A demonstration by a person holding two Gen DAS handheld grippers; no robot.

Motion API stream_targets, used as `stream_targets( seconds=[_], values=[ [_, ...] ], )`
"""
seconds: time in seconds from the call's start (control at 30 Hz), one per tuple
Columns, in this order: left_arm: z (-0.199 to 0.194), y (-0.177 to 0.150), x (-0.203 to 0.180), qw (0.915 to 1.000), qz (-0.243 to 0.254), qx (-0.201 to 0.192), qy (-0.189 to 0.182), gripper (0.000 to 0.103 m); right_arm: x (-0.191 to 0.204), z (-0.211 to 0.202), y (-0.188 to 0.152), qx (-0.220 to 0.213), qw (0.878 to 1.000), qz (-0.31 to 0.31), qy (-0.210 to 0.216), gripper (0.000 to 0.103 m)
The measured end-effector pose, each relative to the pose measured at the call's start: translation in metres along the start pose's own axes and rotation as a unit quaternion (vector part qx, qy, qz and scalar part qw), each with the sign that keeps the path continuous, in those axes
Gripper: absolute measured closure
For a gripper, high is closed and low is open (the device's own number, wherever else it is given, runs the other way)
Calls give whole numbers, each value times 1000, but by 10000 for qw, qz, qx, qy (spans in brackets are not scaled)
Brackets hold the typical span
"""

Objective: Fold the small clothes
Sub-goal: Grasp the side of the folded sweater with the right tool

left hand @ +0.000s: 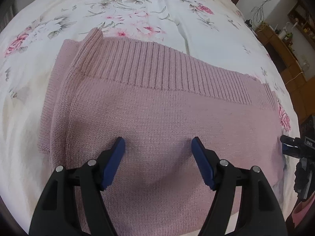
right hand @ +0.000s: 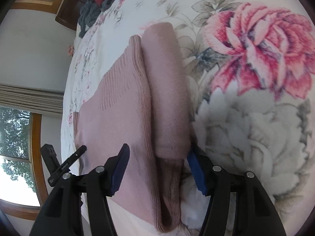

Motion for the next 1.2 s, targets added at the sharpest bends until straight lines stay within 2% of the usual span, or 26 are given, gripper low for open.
stream_targets(
  seconds=[0.1,0.2,0.27,0.33,0.8,0.97,1.07,1.2],
  values=[
    [2,0,-1,10000,51,3,0,30,4,6,6,-29,10000,9,-8,44],
    [4,-1,-1,9999,101,2,3,29,2,8,8,-61,9999,71,-38,56],
    [5,-2,-1,9999,109,-6,-7,29,0,11,9,-65,9999,97,-61,68],
    [5,-2,-1,9999,118,-15,-17,29,-5,11,8,-60,9999,81,-114,72],
    [4,-5,-2,9999,107,-39,-44,29,-3,13,6,-123,9992,39,-367,76],
    [-16,-3,-4,9999,-19,-93,-89,30,2,11,8,-65,9981,94,-612,80],
    [-37,-2,-2,9996,17,-228,-140,30,20,-2,11,-167,9972,30,-732,82],
    [-59,2,12,9989,-199,-356,-211,30,59,-18,13,-342,9954,-341,-830,82]
  ],
)
Point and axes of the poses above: each gripper's, at about its wrist camera, not at the fingertips, and z roughly the way its jaws point, x to its left, y to its top, the point moved 7 cm from there along z, roughly the way its jaws point, and after that the axes turned 14 degrees about -y, right-handed, at the moved point
